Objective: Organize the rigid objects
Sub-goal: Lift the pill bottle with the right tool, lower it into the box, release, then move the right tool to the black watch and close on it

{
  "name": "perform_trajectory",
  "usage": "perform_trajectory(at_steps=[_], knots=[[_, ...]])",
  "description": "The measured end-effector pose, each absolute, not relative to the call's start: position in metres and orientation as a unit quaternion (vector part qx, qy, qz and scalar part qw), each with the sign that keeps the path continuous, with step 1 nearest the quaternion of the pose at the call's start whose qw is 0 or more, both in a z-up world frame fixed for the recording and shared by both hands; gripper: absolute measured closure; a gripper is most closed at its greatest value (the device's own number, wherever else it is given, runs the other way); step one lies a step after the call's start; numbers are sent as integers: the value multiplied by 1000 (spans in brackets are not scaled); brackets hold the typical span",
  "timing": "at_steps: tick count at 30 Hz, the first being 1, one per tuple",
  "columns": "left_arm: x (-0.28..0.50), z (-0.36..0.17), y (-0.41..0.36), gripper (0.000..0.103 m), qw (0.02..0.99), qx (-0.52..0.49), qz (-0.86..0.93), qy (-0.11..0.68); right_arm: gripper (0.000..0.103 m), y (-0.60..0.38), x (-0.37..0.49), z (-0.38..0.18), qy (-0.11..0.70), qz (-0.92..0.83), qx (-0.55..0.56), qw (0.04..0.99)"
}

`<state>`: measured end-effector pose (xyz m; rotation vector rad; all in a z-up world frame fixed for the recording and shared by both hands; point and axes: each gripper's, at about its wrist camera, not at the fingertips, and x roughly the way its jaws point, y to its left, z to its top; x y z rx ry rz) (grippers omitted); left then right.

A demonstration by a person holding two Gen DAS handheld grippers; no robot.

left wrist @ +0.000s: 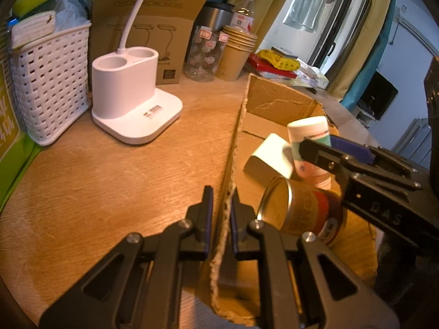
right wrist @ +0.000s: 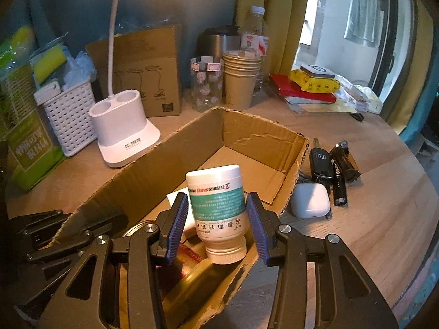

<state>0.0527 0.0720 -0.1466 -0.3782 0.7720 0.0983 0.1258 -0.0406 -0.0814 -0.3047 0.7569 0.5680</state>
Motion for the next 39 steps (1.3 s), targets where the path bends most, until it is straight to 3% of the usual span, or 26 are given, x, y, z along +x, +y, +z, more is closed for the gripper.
perform_trajectory(at_steps=[9, 39], knots=[[54, -147, 72, 91, 908, -183, 48, 375, 53, -57, 134, -63, 328, 238, -113, 907], [54, -148, 72, 91, 908, -183, 47, 375, 41, -119, 166, -58, 322, 189, -50, 926]])
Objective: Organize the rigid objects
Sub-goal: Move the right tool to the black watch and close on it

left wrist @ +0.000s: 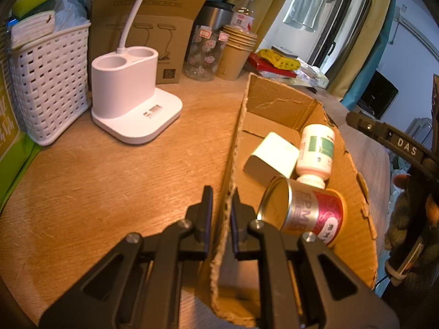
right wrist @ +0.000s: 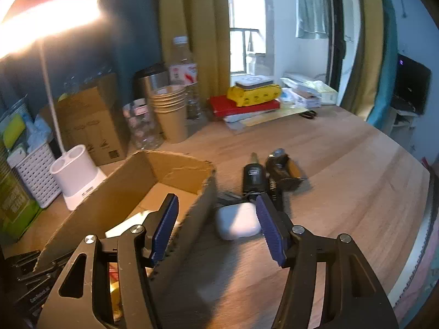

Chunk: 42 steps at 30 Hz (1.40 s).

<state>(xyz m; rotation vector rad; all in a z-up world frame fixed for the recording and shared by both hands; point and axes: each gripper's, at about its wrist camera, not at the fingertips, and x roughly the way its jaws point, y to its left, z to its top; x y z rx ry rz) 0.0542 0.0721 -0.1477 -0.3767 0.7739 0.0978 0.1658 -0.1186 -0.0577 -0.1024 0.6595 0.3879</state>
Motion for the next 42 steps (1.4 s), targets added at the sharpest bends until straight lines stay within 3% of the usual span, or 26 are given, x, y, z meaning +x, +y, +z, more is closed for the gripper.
perform_trajectory(at_steps=[19, 42], knots=[[55, -148, 72, 91, 907, -183, 47, 376, 40, -170, 211, -59, 318, 149, -24, 936], [56, -149, 72, 91, 907, -183, 47, 377, 39, -156, 275, -100, 365, 138, -74, 918]])
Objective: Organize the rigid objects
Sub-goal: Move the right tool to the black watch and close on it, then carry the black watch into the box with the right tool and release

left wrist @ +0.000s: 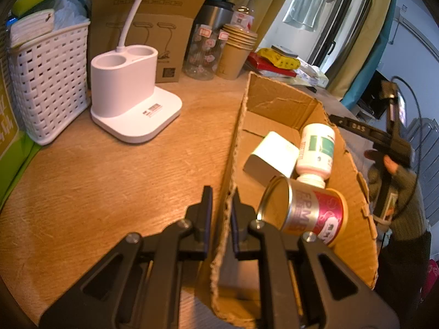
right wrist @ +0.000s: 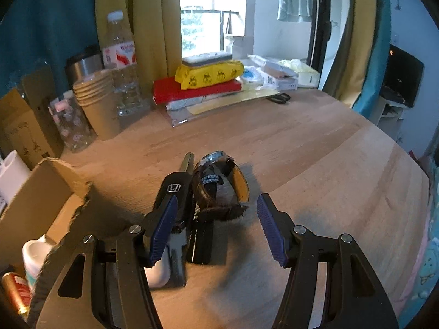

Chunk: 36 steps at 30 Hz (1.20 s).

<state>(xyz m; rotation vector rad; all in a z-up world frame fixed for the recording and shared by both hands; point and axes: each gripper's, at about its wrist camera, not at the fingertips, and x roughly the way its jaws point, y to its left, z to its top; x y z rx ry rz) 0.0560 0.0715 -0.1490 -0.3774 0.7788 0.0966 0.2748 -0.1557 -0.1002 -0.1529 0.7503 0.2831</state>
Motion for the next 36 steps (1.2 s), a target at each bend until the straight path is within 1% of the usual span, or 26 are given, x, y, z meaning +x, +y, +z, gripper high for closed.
perform_trajectory(at_steps=[5, 6, 7, 8, 20, 24, 25, 27, 28, 29, 36], knots=[[56, -149, 71, 91, 907, -183, 47, 377, 39, -150, 299, -105, 374, 135, -89, 913], [56, -149, 71, 91, 907, -183, 47, 377, 37, -148, 303, -105, 374, 137, -92, 913], [56, -149, 72, 91, 907, -183, 47, 377, 31, -147, 306, -106, 372, 135, -95, 913], [56, -149, 71, 91, 907, -183, 47, 377, 29, -147, 310, -106, 370, 134, -96, 914], [56, -149, 71, 91, 907, -183, 47, 377, 28, -145, 347, -119, 401, 151, -88, 899], [56, -149, 71, 91, 907, -183, 47, 377, 28, -149, 352, -123, 410, 159, -68, 896], [56, -149, 71, 91, 907, -183, 47, 377, 29, -149, 353, -123, 411, 161, -66, 895], [56, -149, 71, 90, 907, -183, 47, 377, 36, -149, 354, -124, 413, 166, -63, 893], [56, -149, 71, 91, 907, -183, 47, 377, 44, -148, 354, -125, 414, 170, -63, 892], [56, -149, 71, 91, 907, -183, 47, 377, 46, -148, 355, -126, 417, 173, -62, 890], [56, -149, 71, 90, 907, -182, 49, 377, 52, -153, 353, -124, 415, 169, -44, 893]])
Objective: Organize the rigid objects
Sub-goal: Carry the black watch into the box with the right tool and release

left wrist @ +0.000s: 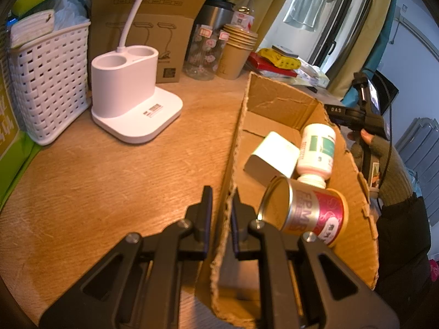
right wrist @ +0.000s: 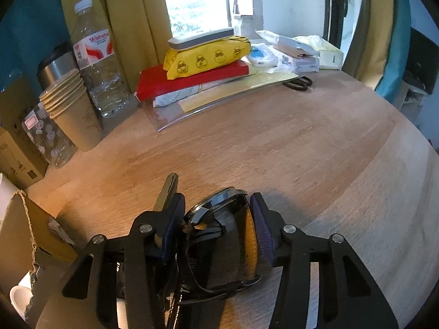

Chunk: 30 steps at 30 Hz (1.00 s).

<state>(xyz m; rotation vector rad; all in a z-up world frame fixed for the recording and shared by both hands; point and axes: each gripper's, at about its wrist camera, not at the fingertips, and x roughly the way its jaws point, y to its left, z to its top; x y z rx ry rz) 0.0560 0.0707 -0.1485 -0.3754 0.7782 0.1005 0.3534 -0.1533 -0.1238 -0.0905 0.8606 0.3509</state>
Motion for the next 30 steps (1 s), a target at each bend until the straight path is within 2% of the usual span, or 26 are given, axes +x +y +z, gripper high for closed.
perform_trajectory(at_steps=[16, 30], knots=[[57, -148, 70, 90, 907, -180, 50, 378, 55, -171, 313, -102, 375, 148, -22, 915], [57, -148, 70, 90, 907, -180, 50, 378, 55, -163, 250, -37, 299, 198, 10, 934]])
